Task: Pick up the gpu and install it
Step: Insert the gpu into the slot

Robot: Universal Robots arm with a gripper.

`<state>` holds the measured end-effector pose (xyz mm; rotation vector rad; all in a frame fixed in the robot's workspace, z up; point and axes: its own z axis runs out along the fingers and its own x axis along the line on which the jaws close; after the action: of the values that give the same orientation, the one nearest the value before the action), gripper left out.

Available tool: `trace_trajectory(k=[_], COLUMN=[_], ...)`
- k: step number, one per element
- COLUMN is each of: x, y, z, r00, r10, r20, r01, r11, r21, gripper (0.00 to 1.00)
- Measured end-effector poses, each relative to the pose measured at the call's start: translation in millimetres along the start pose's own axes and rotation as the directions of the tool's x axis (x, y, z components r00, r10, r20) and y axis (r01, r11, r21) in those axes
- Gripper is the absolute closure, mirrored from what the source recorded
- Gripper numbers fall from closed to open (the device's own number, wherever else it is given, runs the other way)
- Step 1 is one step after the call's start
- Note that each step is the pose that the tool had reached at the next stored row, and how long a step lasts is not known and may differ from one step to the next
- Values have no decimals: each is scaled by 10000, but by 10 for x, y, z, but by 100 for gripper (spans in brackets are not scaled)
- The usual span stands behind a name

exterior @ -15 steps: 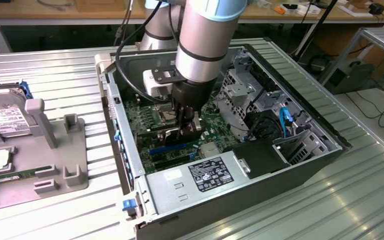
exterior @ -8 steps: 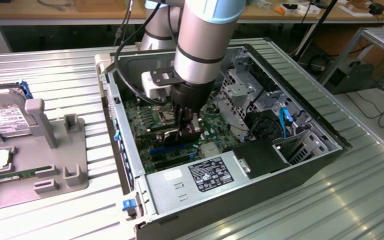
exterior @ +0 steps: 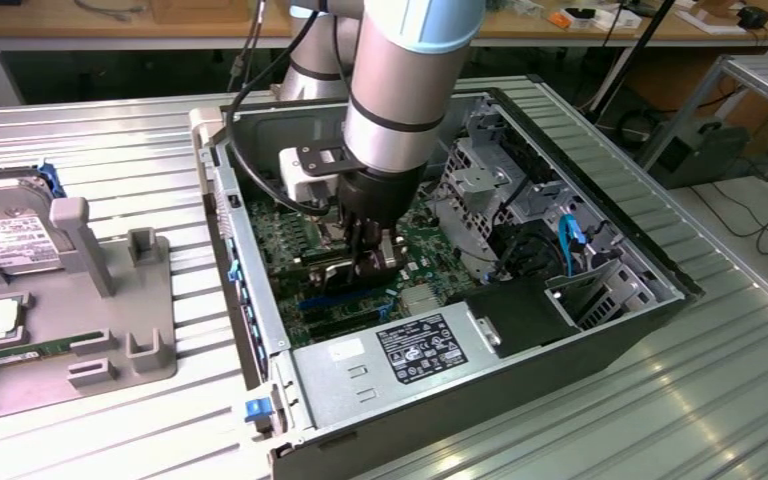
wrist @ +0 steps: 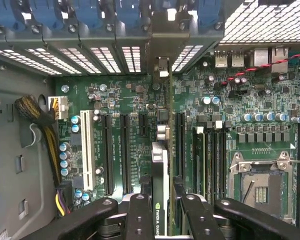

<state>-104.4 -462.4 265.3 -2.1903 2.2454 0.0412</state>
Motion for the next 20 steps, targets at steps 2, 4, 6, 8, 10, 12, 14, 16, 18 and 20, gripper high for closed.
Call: trace_trajectory(k=[2,4,6,8,10,12,14,16,18,20], x=[1,1,1,3,4,4,4,4,3,3], y=[1,1,1,2,3,3,3,3,5,9], z=[-3,-5,-6,-11,-12,-11,-11,-11,-11,-8], r00=[10000,10000,10000,10000,10000,10000,10000,10000,10000,10000], r10=[0,0,-1,-1,1,0,0,0,0,-1], r20=[-6,-5,-5,-6,-6,-5,-5,-5,-4,-6], r01=[0,0,1,1,-1,0,0,0,0,1], r11=[10000,10000,10000,10000,10000,10000,10000,10000,10000,10000], r21=[-3,-3,-3,-4,-5,-4,-4,-4,-3,-4], gripper=[73,73,73,73,73,73,73,73,73,73])
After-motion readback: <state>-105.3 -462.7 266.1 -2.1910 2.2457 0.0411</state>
